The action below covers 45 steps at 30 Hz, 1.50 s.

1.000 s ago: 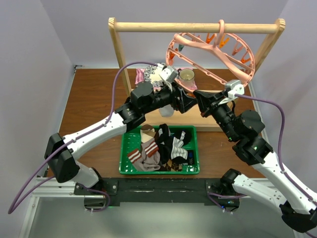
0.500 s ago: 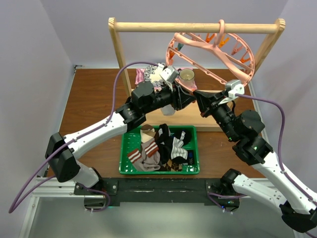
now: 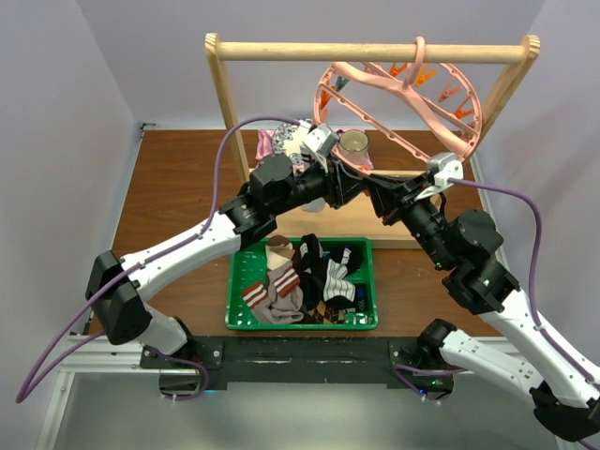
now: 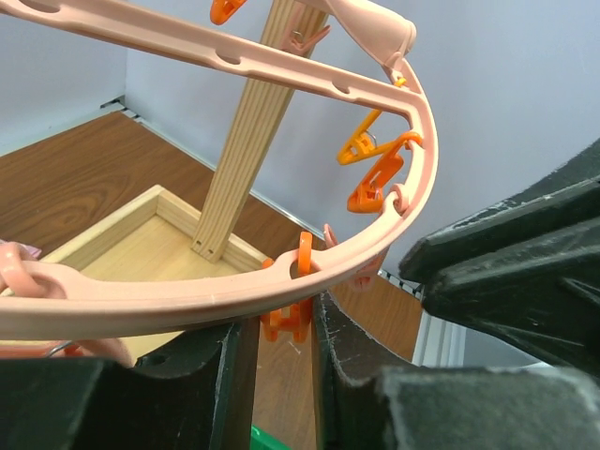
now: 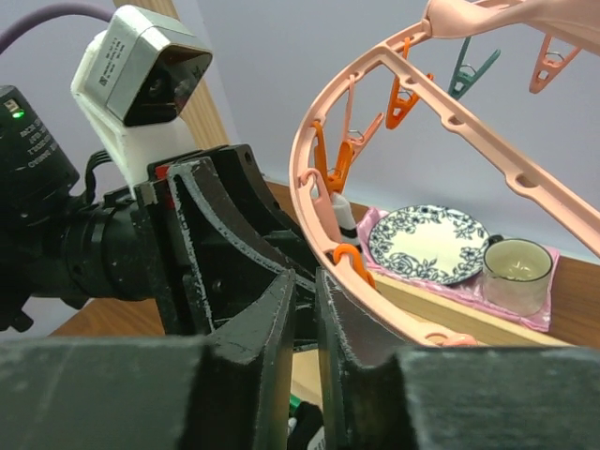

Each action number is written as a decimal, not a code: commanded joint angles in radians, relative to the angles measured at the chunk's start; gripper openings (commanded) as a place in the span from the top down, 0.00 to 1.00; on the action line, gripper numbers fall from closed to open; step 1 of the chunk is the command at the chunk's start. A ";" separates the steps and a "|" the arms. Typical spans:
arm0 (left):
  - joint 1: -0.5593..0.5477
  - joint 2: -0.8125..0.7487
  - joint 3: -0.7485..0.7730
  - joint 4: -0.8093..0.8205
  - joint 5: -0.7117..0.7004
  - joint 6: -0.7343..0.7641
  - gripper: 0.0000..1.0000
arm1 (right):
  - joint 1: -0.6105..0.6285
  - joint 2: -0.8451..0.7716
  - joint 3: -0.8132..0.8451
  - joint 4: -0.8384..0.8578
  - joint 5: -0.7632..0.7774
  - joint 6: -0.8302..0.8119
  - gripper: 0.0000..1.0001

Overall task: Clip the socks to the hanger
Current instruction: Open the clamp at the hanger, then pick up the sock from the bin.

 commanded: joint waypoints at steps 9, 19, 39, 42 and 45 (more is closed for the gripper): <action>-0.005 -0.041 0.074 -0.055 -0.107 0.066 1.00 | -0.005 0.002 0.096 -0.119 -0.076 -0.011 0.67; -0.077 -0.069 0.128 -0.222 -0.383 0.243 1.00 | -0.005 -0.052 0.059 -0.318 -0.039 -0.041 0.60; -0.077 -0.121 0.054 -0.248 -0.311 0.318 1.00 | 0.205 -0.061 -0.471 -0.307 0.166 0.555 0.50; -0.077 -0.122 0.039 -0.244 -0.302 0.326 1.00 | 0.205 -0.022 -0.502 -0.265 0.251 0.616 0.48; -0.077 -0.121 0.030 -0.242 -0.282 0.326 1.00 | 0.205 0.068 -0.499 -0.205 0.263 0.677 0.45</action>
